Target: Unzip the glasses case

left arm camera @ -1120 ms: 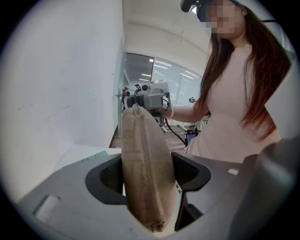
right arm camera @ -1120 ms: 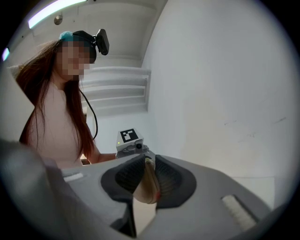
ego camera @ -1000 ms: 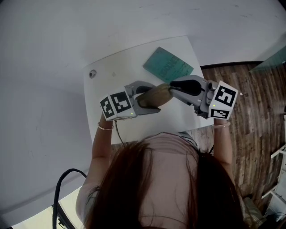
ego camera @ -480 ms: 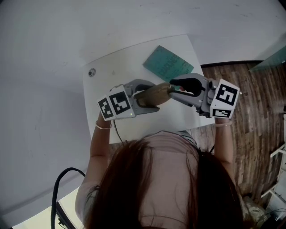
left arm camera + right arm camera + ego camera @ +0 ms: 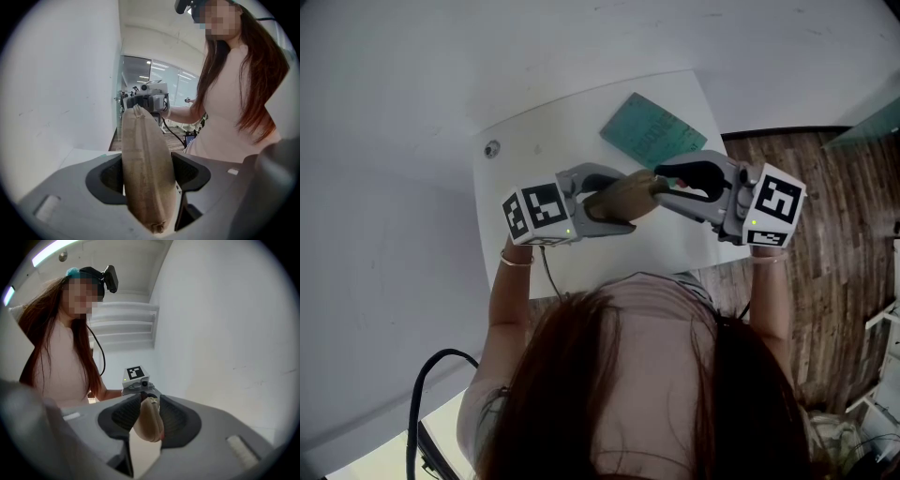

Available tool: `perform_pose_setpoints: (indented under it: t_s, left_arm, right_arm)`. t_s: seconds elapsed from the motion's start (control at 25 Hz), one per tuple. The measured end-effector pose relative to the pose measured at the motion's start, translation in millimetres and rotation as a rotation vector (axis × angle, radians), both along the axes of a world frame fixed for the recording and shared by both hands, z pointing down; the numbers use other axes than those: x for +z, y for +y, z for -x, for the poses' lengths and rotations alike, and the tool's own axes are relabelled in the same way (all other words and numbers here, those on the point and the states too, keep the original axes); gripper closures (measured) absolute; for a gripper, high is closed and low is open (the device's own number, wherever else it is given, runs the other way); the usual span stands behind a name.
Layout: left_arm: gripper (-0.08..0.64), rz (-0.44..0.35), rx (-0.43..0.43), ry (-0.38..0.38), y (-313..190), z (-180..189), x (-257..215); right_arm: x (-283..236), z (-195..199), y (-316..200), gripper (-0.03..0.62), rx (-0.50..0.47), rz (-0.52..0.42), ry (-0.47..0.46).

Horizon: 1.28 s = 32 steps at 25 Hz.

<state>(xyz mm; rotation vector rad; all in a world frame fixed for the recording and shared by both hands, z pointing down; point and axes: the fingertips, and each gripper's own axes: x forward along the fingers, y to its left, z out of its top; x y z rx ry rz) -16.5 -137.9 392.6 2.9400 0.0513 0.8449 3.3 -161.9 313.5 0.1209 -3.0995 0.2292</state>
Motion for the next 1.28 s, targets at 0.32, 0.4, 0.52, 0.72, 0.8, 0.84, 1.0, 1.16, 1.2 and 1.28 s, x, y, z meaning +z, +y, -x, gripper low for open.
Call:
perform_pose_setpoints:
  t_s: [0.32, 0.4, 0.52, 0.72, 0.8, 0.84, 1.0, 1.16, 1.2, 1.28]
  left_arm:
    - [0.262, 0.002, 0.005, -0.007, -1, 0, 2]
    - [0.262, 0.004, 0.005, -0.007, -1, 0, 3]
    - [0.262, 0.01, 0.003, -0.003, 0, 0, 3]
    - [0.264, 0.031, 0.0, 0.026, 1, 0, -1]
    - [0.265, 0.04, -0.002, 0.044, 1, -1, -2]
    - [0.265, 0.042, -0.003, 0.051, 1, -2, -3]
    - [0.268, 0.049, -0.007, 0.072, 1, -3, -7]
    - [0.268, 0.051, -0.009, 0.08, 1, -3, -7]
    - [0.27, 0.053, -0.011, 0.083, 1, -3, -7]
    - [0.27, 0.054, -0.014, 0.088, 1, -3, -8]
  right_arm:
    - [2, -5, -5, 0.512, 0.039, -0.019, 0.017]
    - [3, -5, -5, 0.514, 0.04, -0.024, 0.026]
    - [5, -6, -5, 0.515, 0.037, -0.029, 0.036]
    - [4, -9, -3, 0.52, 0.029, -0.041, 0.044]
    - [3, -10, -3, 0.522, 0.025, -0.039, 0.033]
    - [2, -11, -3, 0.523, 0.025, -0.038, 0.027]
    - [0, -15, -4, 0.541, 0.032, -0.033, 0.009]
    - [0, -15, -4, 0.541, 0.035, -0.036, 0.016]
    - [0, -16, -4, 0.541, 0.036, -0.04, 0.02]
    - [1, -17, -4, 0.546, 0.04, -0.049, 0.025]
